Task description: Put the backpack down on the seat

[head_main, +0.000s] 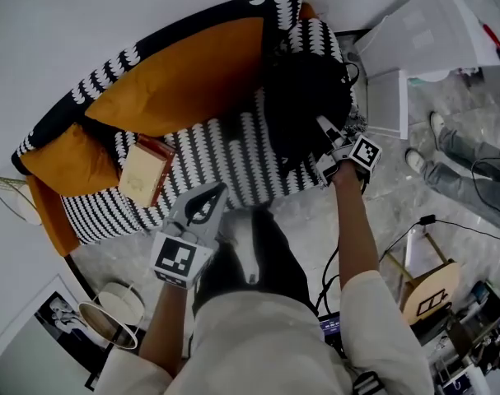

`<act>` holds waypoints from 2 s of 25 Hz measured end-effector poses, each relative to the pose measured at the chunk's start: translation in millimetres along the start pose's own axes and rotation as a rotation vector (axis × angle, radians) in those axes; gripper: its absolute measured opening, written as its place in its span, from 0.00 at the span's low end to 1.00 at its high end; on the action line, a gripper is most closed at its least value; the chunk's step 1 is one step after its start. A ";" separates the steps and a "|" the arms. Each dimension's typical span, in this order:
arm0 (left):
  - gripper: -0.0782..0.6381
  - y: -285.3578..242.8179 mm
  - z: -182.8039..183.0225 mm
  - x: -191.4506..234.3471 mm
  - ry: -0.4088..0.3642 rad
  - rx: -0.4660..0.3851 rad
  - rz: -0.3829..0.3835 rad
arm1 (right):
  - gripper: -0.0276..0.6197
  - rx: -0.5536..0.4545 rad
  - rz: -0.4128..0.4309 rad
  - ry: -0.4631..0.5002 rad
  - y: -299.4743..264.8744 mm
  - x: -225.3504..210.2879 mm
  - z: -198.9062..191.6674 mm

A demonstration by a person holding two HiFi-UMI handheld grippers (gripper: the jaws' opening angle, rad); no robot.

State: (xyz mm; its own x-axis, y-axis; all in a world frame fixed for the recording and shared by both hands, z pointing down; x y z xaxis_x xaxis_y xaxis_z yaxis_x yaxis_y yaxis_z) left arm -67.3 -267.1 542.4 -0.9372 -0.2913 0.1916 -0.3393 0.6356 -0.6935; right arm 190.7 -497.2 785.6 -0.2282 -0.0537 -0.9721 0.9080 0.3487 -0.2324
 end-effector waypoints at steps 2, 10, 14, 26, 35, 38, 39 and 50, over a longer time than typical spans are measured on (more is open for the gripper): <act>0.11 1.8 -0.5 -1.7 -0.005 0.002 0.000 | 0.18 -0.012 -0.051 0.009 11.3 -6.4 -0.2; 0.11 17.2 -20.3 0.5 -0.004 0.017 -0.008 | 0.42 -0.079 -0.148 0.035 41.5 -5.7 -25.8; 0.11 25.6 -31.0 1.9 -0.009 0.014 -0.038 | 0.46 -0.114 -0.169 0.060 50.4 7.3 -43.2; 0.11 81.0 -60.9 18.1 0.016 -0.043 -0.029 | 0.52 -0.266 -0.127 0.053 113.2 64.4 -110.7; 0.11 148.4 -88.3 37.1 0.075 -0.082 0.026 | 0.52 -0.285 -0.109 0.294 139.9 172.2 -167.3; 0.11 165.7 -89.9 35.8 0.063 -0.103 0.021 | 0.52 -0.301 -0.098 0.381 152.2 213.3 -195.8; 0.11 171.3 -89.5 34.7 0.056 -0.112 0.016 | 0.52 -0.311 -0.106 0.407 157.3 224.9 -206.0; 0.11 237.2 -86.4 8.7 -0.074 -0.211 -0.032 | 0.41 -0.320 -0.308 0.796 204.2 329.6 -314.1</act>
State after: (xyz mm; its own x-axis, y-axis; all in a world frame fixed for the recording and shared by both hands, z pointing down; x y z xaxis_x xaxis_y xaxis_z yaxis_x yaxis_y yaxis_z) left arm -162.9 -57.1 439.5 -0.9200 -0.3602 0.1545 -0.3852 0.7583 -0.5259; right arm 190.5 -149.8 427.4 -0.7273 0.4329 -0.5326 0.6530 0.6754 -0.3427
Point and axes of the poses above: the fingertips, and each gripper's own axes: y backward along the fingers, x to its left, z out of its top, the point moved 9 cm from there along y, backward along the fingers, and after that the axes turned 7 degrees about x, right-handed, at the moved point
